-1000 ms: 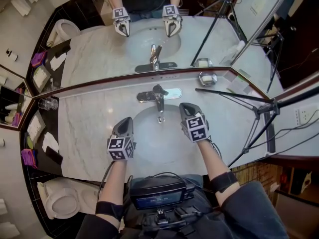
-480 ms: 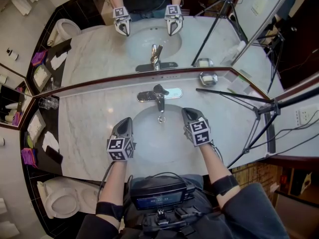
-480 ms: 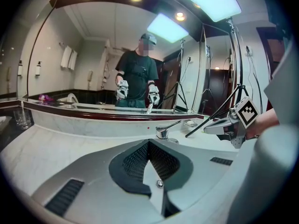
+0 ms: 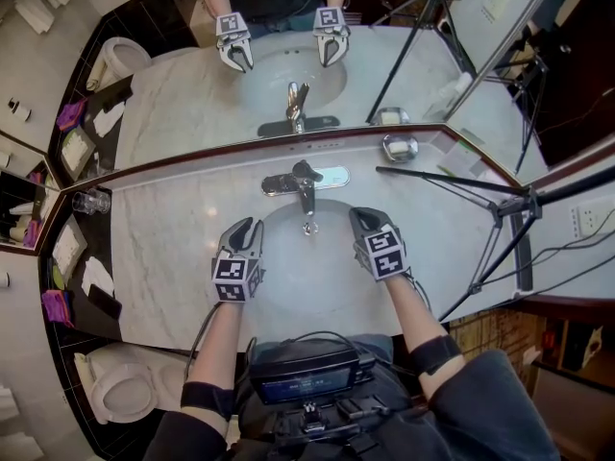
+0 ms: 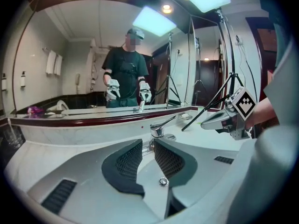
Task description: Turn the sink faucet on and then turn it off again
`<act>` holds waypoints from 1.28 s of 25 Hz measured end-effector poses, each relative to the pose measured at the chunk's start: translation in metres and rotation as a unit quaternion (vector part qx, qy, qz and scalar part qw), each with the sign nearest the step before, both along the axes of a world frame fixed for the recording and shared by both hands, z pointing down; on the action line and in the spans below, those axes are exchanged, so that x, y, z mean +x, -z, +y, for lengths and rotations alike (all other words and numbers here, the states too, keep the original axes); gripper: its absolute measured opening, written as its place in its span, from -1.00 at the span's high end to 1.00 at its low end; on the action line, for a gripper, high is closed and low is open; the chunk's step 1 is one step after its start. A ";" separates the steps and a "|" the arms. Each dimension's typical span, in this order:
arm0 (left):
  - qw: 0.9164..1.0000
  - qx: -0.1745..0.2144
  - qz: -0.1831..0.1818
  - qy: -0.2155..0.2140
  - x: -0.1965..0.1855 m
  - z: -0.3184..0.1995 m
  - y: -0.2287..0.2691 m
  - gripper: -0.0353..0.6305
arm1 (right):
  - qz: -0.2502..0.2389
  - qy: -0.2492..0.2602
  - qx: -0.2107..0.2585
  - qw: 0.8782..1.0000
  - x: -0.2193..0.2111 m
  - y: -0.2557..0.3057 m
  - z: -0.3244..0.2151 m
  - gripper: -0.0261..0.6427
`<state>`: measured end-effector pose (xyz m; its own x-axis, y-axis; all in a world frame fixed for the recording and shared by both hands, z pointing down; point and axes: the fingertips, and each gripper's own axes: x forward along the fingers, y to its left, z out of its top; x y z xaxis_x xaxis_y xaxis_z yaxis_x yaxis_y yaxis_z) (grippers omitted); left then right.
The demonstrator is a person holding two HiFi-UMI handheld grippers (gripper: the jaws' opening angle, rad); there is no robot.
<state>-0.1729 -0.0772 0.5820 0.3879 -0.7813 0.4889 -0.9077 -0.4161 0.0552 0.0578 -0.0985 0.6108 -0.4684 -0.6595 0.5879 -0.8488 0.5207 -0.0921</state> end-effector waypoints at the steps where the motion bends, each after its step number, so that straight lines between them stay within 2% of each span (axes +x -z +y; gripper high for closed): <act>1: 1.000 0.004 -0.015 -0.017 0.005 -0.004 0.000 0.64 | 0.000 0.001 -0.001 1.000 0.000 -0.001 0.000 0.87; 4: 0.995 0.017 -0.058 -0.077 0.027 -0.019 0.007 0.49 | 0.003 0.003 -0.004 1.000 0.001 -0.004 -0.001 0.87; 8: 0.985 0.035 -0.100 -0.137 0.049 -0.039 0.006 0.37 | 0.006 0.003 -0.008 1.000 0.002 -0.008 -0.001 0.87; 10: 0.977 0.037 -0.126 -0.170 0.061 -0.045 0.000 0.28 | 0.006 0.002 -0.010 1.000 0.002 -0.010 -0.001 0.87; 14: 0.955 0.045 -0.182 -0.228 0.083 -0.055 -0.014 0.27 | 0.013 0.000 -0.015 1.000 0.005 -0.022 0.000 0.87; 21: 0.926 0.073 -0.246 -0.276 0.110 -0.078 -0.029 0.27 | 0.012 -0.008 -0.020 1.000 0.009 -0.020 0.002 0.87; 32: 0.901 0.083 -0.284 -0.319 0.146 -0.100 -0.049 0.32 | 0.016 -0.018 -0.024 0.999 0.022 -0.029 0.003 0.87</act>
<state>-0.0272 -0.1767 0.6308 0.5082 -0.5696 0.6460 -0.3442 -0.8219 -0.4539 0.0794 -0.0958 0.6403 -0.4254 -0.6457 0.6341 -0.8697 0.4856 -0.0889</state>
